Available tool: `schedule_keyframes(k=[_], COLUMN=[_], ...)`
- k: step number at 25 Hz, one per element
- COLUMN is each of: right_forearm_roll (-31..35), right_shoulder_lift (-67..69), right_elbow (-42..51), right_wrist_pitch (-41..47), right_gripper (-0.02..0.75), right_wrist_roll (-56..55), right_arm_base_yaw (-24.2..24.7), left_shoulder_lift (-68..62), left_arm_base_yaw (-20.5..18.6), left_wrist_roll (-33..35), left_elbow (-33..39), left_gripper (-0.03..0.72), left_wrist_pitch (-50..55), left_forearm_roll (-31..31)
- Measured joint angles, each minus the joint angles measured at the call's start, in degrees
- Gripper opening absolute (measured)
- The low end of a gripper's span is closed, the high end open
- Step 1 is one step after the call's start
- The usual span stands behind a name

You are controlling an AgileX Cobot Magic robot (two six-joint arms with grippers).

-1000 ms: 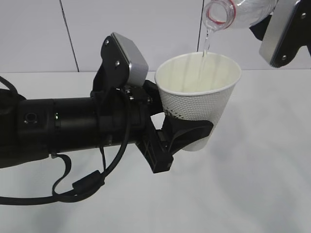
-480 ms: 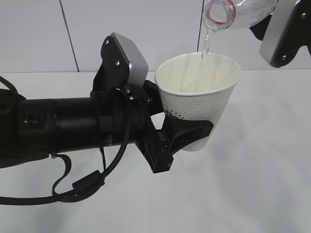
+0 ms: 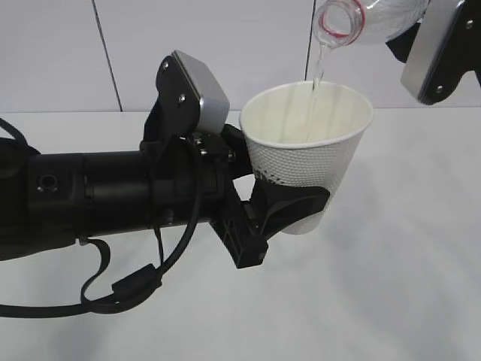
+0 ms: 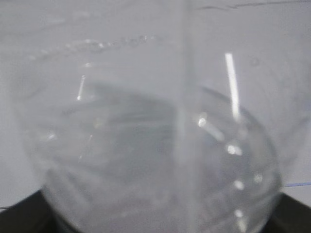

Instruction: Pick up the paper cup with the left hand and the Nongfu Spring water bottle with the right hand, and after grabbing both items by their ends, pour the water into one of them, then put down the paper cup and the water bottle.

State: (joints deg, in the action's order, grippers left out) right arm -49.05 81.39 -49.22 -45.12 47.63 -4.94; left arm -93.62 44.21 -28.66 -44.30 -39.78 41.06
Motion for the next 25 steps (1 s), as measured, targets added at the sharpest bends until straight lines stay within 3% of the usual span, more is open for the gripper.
schedule_keyframes(k=[25], right_forearm_roll=[0.0], right_shoulder_lift=[0.0], right_elbow=[0.0], right_wrist_pitch=[0.0], right_gripper=[0.519], right_wrist_roll=[0.1], right_arm_base_yaw=[0.0], left_shoulder_lift=[0.0], left_arm_base_yaw=[0.0], left_wrist_roll=[0.0], left_elbow=[0.0], left_gripper=[0.488], left_wrist_pitch=[0.1], left_forearm_roll=[0.0])
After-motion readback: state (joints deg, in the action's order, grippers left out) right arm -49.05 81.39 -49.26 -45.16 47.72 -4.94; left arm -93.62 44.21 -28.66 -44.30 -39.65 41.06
